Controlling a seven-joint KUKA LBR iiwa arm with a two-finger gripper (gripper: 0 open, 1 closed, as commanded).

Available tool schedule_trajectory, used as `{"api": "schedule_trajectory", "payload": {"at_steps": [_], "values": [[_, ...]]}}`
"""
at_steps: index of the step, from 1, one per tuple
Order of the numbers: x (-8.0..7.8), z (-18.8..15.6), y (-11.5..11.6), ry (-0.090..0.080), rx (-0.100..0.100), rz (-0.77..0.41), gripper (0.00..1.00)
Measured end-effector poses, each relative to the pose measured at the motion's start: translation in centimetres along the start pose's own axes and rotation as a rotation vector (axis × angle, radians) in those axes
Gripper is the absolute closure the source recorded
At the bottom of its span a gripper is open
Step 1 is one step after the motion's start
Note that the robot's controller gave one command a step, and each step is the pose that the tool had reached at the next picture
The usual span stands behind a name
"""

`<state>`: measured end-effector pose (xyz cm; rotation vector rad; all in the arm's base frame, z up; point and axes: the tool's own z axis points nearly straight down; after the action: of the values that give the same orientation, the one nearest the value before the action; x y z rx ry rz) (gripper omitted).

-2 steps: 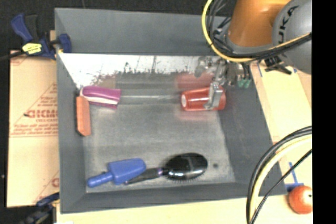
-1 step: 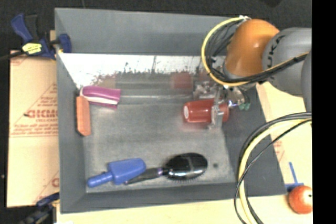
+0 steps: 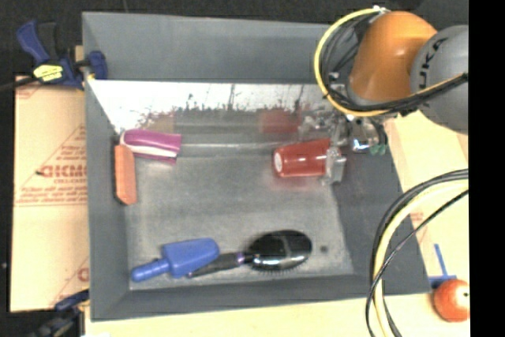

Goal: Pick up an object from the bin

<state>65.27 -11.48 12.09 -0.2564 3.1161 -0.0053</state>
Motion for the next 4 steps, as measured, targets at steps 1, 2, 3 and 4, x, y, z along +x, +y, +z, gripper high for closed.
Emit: {"api": "schedule_trajectory", "payload": {"at_steps": [1,2,3,4], "values": [[5.1,2.0,4.9,0.011,-0.006,-0.591,0.00],[0.3,4.6,-0.4,-0.005,0.002,0.034,0.00],[11.4,4.9,5.4,0.008,-0.007,-0.670,1.00],[11.2,4.9,5.3,0.006,-0.006,-0.669,1.00]]}}
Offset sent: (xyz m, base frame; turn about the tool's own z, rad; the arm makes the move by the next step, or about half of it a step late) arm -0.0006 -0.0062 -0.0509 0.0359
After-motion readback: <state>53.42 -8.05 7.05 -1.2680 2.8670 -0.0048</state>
